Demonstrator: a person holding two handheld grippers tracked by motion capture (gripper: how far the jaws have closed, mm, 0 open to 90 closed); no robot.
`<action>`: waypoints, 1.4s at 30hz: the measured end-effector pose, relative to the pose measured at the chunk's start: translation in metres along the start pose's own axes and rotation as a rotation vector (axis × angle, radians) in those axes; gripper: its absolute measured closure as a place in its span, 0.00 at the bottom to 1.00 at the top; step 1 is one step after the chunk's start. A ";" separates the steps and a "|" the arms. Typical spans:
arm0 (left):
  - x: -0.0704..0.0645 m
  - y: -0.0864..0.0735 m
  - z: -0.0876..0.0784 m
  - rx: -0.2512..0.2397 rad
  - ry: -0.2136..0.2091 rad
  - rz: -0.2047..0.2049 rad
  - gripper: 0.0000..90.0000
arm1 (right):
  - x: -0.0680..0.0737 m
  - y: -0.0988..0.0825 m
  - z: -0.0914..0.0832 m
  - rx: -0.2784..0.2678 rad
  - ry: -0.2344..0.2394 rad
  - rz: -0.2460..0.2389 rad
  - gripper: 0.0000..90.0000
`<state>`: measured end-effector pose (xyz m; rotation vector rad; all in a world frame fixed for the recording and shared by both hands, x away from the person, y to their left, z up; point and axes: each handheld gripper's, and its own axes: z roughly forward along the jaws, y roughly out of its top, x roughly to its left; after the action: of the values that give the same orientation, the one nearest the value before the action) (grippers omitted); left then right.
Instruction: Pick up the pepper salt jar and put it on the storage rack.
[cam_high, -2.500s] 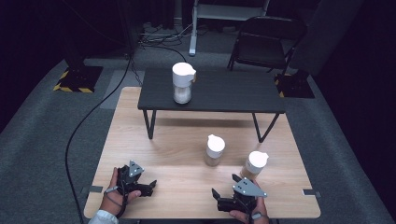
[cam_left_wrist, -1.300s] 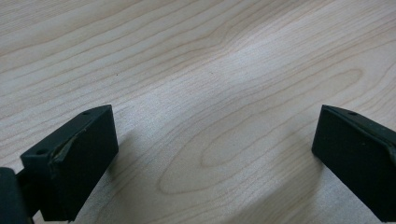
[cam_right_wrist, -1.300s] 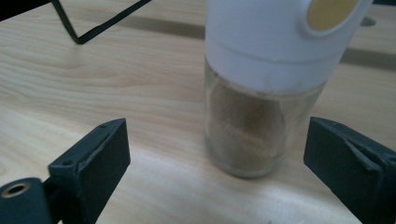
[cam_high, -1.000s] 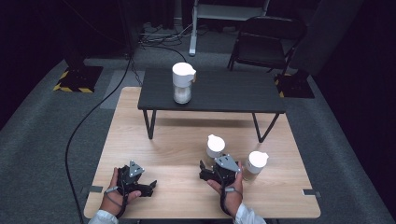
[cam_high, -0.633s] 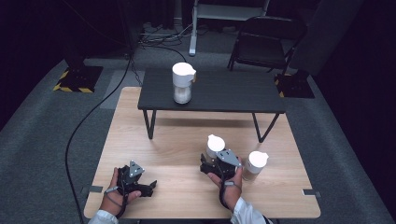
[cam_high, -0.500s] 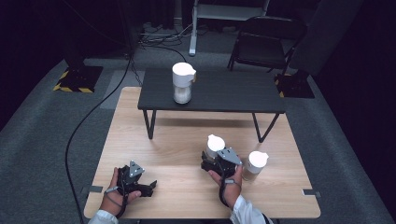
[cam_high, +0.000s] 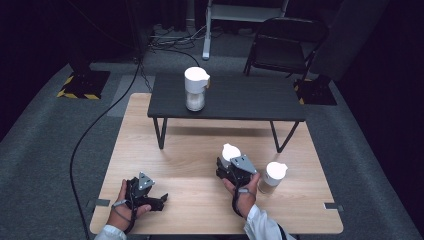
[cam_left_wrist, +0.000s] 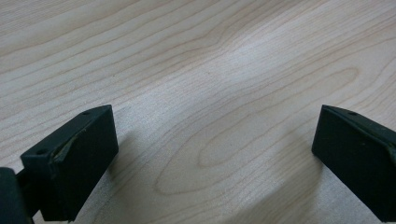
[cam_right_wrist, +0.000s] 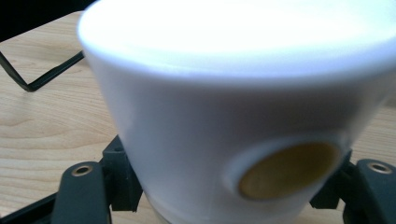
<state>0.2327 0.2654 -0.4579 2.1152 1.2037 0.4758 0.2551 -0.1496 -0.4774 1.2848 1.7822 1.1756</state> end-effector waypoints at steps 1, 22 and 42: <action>0.000 0.000 0.000 0.000 0.000 0.000 0.00 | -0.001 0.001 0.000 0.002 0.003 0.001 0.33; 0.000 0.000 0.000 0.000 0.000 0.001 0.00 | -0.006 0.038 -0.032 -0.025 0.058 -0.032 0.33; 0.000 0.000 0.000 0.000 -0.001 0.000 0.00 | -0.021 0.090 -0.079 -0.070 0.098 -0.042 0.33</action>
<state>0.2328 0.2654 -0.4578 2.1158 1.2031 0.4751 0.2270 -0.1820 -0.3630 1.1626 1.8117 1.2854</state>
